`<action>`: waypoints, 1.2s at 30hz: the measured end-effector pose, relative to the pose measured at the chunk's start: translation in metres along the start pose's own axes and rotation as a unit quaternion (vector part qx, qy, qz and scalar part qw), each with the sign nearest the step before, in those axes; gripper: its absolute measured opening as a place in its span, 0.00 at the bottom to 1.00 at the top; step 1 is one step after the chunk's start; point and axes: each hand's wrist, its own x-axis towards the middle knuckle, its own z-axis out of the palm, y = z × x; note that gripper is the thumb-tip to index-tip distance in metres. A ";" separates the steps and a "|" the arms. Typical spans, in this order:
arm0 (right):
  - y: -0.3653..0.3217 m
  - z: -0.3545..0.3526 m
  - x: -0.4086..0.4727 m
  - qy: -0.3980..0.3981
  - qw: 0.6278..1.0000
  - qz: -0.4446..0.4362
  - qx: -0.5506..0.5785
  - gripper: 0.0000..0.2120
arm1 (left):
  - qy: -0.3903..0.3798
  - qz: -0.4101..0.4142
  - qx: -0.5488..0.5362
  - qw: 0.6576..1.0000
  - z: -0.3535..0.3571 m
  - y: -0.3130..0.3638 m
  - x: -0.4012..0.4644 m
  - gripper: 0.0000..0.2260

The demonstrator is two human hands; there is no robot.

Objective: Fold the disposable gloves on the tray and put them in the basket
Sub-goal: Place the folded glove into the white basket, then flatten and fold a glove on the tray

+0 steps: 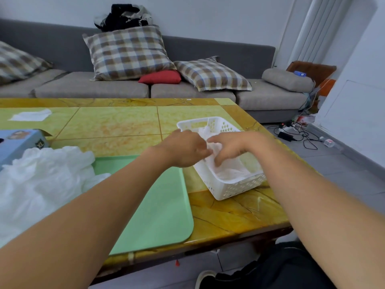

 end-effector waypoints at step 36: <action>-0.244 0.103 0.025 0.052 0.900 -0.405 0.151 0.12 | 0.009 -0.385 -0.176 0.906 -0.061 -0.186 -0.267 0.24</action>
